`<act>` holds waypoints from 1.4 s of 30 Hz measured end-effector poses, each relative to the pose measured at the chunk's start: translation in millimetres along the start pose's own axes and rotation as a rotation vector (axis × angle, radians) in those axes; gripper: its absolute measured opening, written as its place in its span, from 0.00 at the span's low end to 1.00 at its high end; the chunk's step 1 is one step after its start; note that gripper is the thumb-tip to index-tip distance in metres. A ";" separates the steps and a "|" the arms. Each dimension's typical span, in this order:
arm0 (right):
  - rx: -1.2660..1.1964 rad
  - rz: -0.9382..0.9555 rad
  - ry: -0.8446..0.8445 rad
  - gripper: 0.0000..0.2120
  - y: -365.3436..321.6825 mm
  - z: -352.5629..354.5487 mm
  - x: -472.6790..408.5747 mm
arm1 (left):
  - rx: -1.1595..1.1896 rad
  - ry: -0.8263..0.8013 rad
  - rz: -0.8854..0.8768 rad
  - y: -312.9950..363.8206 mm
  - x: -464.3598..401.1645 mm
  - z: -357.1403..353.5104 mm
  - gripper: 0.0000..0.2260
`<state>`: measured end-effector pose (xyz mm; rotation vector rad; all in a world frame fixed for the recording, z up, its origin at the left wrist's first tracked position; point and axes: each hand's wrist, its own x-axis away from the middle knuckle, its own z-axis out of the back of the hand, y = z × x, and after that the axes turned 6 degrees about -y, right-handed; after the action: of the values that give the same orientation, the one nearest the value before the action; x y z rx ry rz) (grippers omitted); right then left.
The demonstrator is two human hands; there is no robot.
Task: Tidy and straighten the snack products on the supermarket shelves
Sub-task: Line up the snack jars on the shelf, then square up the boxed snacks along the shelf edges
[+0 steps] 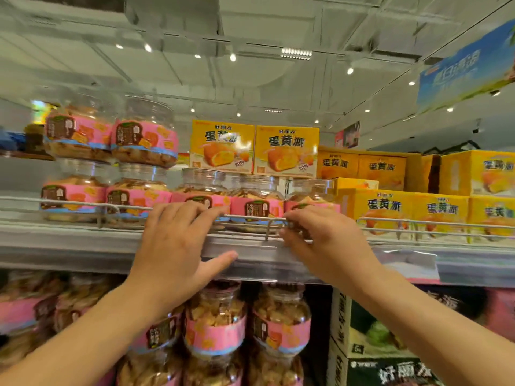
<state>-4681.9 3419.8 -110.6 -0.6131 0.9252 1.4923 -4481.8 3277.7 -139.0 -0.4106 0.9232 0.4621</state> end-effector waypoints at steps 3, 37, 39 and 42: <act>-0.010 0.011 0.026 0.11 3.6 -3.3 1.1 | -0.005 -0.024 0.020 5.2 -0.5 3.1 0.31; -0.029 -0.238 -0.129 0.29 58.8 35.3 -137.5 | -0.073 -0.210 -0.018 -58.5 -169.8 54.2 0.30; -0.121 -0.259 -0.143 0.29 57.3 40.4 -136.8 | -0.061 -0.197 -0.021 -59.0 -168.1 55.4 0.30; -0.166 -0.262 -0.133 0.30 55.1 44.0 -133.6 | -0.026 -0.181 -0.037 -61.0 -164.4 55.3 0.30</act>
<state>-4710.4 3383.4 33.3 -0.7172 0.5981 1.3629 -4497.6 3223.0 35.8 -0.4022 0.7339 0.4695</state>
